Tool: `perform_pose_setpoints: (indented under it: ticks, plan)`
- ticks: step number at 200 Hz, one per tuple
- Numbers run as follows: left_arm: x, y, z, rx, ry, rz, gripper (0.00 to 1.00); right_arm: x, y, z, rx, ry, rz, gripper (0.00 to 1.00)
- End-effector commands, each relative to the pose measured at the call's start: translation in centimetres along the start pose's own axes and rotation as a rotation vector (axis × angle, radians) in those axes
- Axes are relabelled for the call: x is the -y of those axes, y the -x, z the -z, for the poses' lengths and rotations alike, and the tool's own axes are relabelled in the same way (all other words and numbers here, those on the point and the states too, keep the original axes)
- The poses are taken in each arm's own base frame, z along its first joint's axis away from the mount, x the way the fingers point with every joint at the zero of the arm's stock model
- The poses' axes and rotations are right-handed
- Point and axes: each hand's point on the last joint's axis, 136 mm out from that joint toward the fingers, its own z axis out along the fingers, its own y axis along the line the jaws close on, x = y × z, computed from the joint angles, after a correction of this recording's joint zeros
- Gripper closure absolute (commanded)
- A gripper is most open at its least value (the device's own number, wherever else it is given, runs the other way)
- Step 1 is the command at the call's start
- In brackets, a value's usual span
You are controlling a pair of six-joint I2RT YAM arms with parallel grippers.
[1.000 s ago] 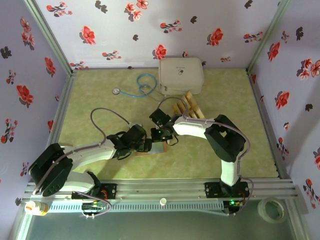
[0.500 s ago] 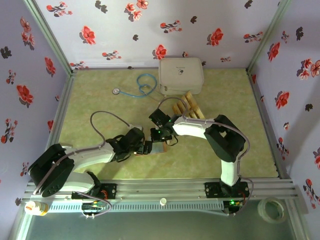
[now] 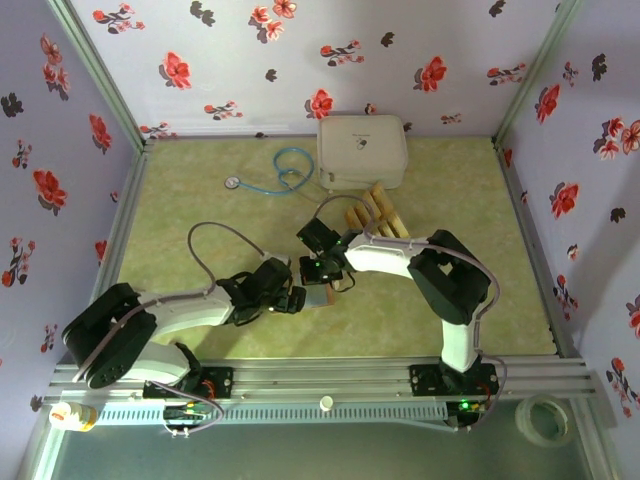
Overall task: Put the credit cards into the card holder
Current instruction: Flip over the card slot in the card holder.
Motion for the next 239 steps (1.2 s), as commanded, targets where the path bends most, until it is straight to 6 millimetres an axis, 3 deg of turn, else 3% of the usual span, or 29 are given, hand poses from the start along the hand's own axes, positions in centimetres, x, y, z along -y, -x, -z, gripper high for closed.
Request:
perform_pose_setpoints:
  ticks: [1,29,79,109,184,239]
  plan:
    - [0.4,-0.5,-0.3,-0.013,-0.007,-0.038,0.08,-0.9,0.0,-0.4,-0.004,0.024,-0.006,1.00]
    - [-0.2,-1.0,-0.4,-0.018,0.010,-0.026,0.11,-1.2,0.2,0.1,0.004,0.028,-0.003,0.98]
    - [-0.8,-1.8,-0.6,-0.031,0.029,-0.014,0.13,-1.4,1.9,2.8,0.073,0.043,-0.008,0.70]
    - [-1.0,-2.1,-0.7,-0.033,0.030,-0.006,0.13,-0.9,2.4,4.1,0.105,0.040,-0.024,0.62]
    - [-1.1,-2.1,-0.5,-0.028,0.028,-0.003,0.13,0.9,0.9,2.6,0.082,0.032,-0.082,0.55]
    - [-1.0,-2.1,-0.6,-0.026,0.027,-0.002,0.14,0.3,0.5,1.4,0.055,0.075,-0.104,0.55]
